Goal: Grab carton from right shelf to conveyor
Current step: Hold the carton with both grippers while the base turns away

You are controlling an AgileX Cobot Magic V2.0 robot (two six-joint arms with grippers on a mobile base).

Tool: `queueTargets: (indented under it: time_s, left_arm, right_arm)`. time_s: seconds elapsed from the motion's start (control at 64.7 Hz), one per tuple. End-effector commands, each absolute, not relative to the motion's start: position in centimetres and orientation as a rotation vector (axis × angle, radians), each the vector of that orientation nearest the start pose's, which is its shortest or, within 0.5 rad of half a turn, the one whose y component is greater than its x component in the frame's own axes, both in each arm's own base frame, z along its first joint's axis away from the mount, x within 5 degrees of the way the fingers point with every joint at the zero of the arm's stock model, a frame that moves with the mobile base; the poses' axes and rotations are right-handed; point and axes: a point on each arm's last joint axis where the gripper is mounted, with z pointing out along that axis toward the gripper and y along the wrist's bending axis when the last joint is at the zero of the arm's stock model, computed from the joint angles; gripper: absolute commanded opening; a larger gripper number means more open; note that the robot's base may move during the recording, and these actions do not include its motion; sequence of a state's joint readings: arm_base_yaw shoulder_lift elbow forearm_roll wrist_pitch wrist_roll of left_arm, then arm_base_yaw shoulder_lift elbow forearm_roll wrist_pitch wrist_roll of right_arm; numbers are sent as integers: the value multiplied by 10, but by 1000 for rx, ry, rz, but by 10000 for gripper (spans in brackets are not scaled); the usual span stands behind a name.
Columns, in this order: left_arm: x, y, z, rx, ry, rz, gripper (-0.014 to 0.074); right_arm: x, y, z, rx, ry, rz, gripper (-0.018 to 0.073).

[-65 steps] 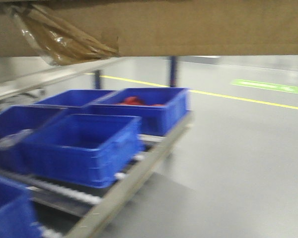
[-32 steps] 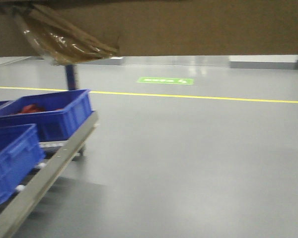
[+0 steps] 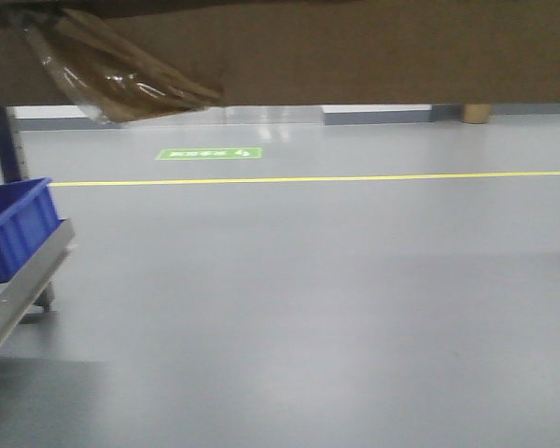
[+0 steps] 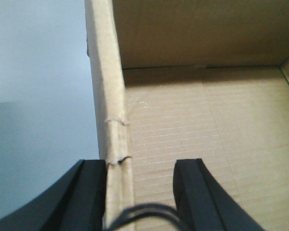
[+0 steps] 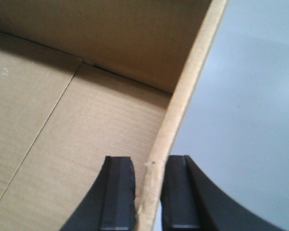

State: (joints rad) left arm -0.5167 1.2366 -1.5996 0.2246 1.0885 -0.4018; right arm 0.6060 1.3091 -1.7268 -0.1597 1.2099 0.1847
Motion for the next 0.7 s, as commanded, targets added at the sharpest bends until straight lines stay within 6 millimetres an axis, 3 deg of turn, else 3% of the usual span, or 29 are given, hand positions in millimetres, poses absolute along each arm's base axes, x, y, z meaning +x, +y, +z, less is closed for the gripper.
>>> queueTargets:
  time_s: [0.0,0.68]
  left_arm:
    - [208,-110,489,178,2094,-379,-16]
    - [208,-110,489,178,2094,-379,-16]
  right_arm:
    - [204,135,495,-495,2155,329,-69]
    - [204,135,495,-495,2155,329,-69]
